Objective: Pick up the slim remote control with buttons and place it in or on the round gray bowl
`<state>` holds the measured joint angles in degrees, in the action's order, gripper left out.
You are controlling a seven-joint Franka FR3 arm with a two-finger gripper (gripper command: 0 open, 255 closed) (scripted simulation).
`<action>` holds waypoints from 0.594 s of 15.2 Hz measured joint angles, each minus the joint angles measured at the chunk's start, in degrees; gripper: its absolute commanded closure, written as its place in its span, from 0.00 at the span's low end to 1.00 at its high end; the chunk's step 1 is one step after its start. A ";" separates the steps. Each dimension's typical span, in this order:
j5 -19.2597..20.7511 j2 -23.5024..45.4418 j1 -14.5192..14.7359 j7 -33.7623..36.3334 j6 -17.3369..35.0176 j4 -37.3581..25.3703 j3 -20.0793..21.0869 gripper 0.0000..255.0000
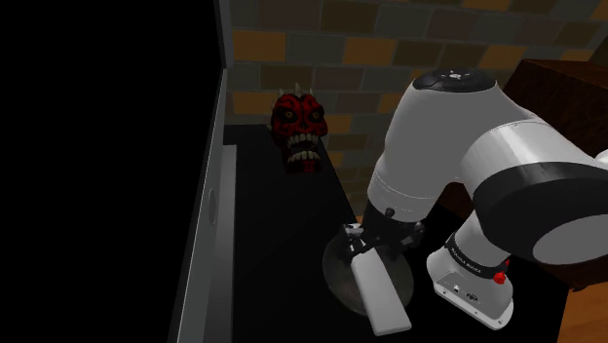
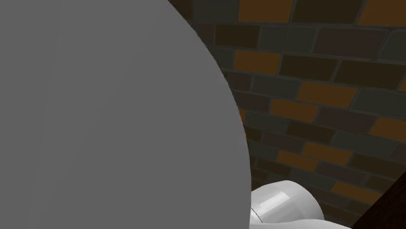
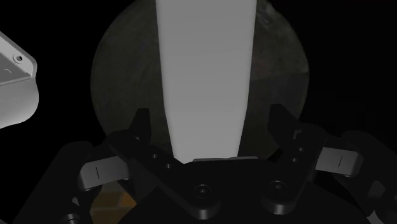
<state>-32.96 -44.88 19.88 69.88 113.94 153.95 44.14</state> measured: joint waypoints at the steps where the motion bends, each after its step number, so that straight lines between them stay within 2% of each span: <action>1: 0.76 -1.07 0.14 0.05 -2.13 -1.02 -1.27 0.00; 3: 1.88 -2.11 0.07 -0.02 -4.84 -2.52 -2.91 0.00; 9: 2.18 -2.12 -0.04 0.19 -5.58 -3.23 -3.10 0.00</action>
